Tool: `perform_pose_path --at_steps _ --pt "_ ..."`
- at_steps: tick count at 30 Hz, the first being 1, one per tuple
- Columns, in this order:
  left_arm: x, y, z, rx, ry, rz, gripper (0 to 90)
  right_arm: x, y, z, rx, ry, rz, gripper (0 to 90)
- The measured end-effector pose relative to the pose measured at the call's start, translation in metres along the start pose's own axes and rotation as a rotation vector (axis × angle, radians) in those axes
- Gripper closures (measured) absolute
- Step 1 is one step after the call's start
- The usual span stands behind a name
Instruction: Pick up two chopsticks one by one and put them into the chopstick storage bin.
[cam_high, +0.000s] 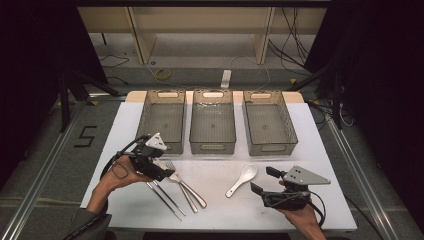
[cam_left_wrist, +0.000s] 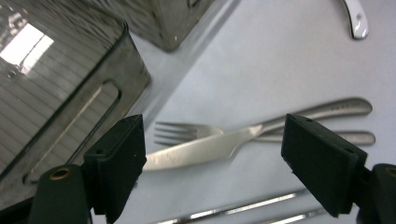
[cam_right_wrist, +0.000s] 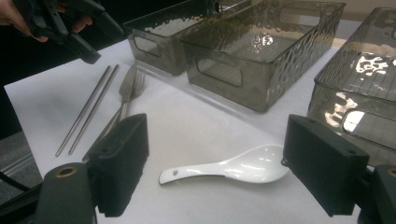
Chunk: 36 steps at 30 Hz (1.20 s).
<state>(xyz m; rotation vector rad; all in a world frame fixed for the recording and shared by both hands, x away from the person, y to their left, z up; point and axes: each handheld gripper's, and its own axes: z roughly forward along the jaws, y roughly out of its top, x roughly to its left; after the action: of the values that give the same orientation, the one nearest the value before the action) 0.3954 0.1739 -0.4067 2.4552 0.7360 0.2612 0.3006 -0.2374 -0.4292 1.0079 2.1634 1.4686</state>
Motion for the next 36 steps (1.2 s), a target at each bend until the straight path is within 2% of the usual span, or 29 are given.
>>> perform_pose_path --at_steps 6,11,14,17,21,23,26,30,34,36 --pt "0.003 -0.011 -0.001 0.109 -0.002 0.031 22.9 0.001 0.000 0.001 0.013 0.002 -0.009 23.5" --pt "0.005 -0.021 0.002 0.179 -0.035 0.052 25.6 0.001 0.000 0.001 0.017 -0.002 -0.012 23.6" --pt "0.002 -0.028 0.009 0.274 -0.055 0.097 26.1 0.001 0.000 0.001 0.016 -0.001 -0.016 23.7" --pt "0.001 -0.030 0.013 0.293 -0.071 0.100 26.6 0.001 0.000 0.001 0.019 -0.001 -0.017 23.7" --pt "-0.001 -0.035 0.017 0.333 -0.073 0.126 28.5 0.001 0.000 0.001 0.021 -0.005 -0.018 23.8" --pt "-0.001 -0.036 0.018 0.331 -0.082 0.124 29.2 0.001 0.000 0.001 0.021 -0.004 -0.016 23.9" --pt "-0.002 -0.039 0.022 0.326 -0.094 0.160 30.7 0.001 0.000 0.002 0.026 -0.004 -0.016 23.9" --pt "-0.003 -0.044 0.028 0.372 -0.106 0.204 31.4 0.001 0.000 0.001 0.023 -0.003 -0.015 24.0" --pt "-0.003 -0.043 0.031 0.367 -0.113 0.231 32.8 0.001 0.000 0.002 0.026 -0.003 -0.016 24.1" --pt "-0.003 -0.043 0.032 0.360 -0.112 0.227 33.9 0.001 0.000 0.002 0.029 -0.002 -0.014 24.1"
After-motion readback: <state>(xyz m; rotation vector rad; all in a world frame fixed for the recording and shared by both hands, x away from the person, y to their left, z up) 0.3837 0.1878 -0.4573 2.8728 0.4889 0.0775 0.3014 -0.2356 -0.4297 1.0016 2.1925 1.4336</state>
